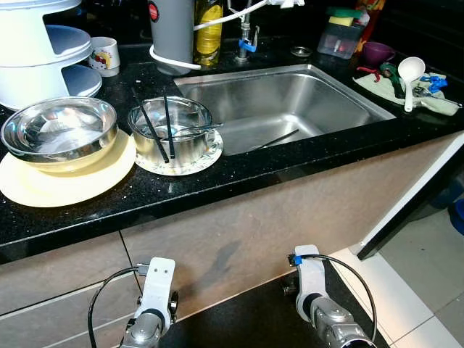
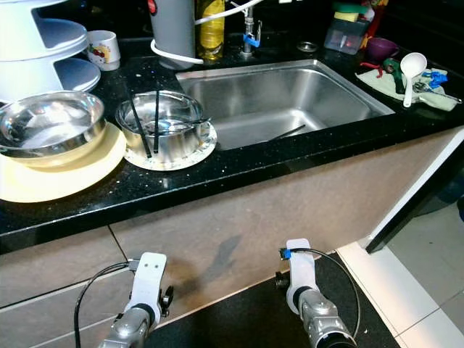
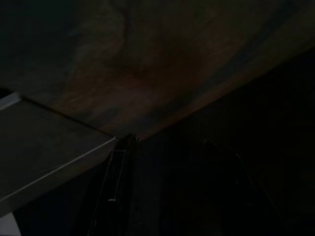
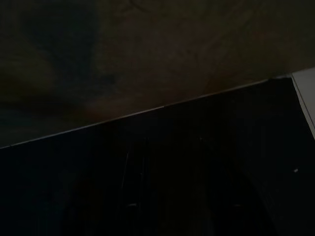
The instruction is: Kitchen organization
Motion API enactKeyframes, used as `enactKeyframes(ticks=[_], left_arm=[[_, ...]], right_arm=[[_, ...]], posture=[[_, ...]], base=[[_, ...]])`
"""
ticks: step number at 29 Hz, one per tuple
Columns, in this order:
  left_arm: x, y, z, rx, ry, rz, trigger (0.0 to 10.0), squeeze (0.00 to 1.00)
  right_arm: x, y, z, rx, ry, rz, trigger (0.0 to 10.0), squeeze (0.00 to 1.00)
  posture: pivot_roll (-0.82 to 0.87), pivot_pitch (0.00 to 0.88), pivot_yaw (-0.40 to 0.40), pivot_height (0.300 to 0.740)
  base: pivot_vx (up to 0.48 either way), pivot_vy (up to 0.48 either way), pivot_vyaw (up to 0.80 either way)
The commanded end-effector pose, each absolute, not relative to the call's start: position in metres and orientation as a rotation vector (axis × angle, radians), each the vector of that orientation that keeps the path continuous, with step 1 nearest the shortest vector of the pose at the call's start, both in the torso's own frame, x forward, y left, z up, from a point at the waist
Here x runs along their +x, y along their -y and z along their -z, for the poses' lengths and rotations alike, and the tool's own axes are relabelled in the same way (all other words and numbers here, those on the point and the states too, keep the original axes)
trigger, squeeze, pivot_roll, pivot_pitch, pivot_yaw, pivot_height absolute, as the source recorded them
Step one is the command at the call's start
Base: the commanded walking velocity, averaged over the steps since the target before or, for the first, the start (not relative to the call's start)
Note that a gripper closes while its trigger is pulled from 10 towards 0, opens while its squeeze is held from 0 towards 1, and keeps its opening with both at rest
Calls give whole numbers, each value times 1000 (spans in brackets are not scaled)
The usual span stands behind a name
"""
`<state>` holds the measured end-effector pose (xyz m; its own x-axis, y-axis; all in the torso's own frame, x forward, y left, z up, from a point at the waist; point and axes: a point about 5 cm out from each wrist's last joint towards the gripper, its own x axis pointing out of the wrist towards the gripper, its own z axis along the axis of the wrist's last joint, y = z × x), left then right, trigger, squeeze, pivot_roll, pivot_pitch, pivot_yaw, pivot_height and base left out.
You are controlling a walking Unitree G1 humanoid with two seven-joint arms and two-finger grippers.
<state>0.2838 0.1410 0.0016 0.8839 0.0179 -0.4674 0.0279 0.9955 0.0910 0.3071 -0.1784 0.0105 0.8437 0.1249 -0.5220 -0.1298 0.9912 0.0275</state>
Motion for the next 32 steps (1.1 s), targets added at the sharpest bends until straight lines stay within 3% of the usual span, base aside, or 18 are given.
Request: enactKeyframes(ticks=[1, 15, 20, 32], left_arm=[[279, -142, 6, 90, -519, 6, 10000, 0], [280, -146, 6, 100, -516, 7, 10000, 0], [283, -149, 2, 124, -499, -2, 10000, 0], [277, -166, 13, 156, -557, -15, 10000, 0]], right_arm=[[302, 182, -4, 4, -596, -108, 10000, 0], [301, 180, -2, 15, -611, -77, 10000, 0], [303, 177, -5, 61, -568, -64, 10000, 0], [303, 160, -5, 131, -522, -104, 10000, 0]], posture=[[-161, 178, -95, 740], [-183, 152, -85, 740], [-101, 145, -66, 740], [-61, 192, -69, 740]], base=[[0, 0, 0], [0, 0, 0], [0, 0, 0], [0, 0, 0]])
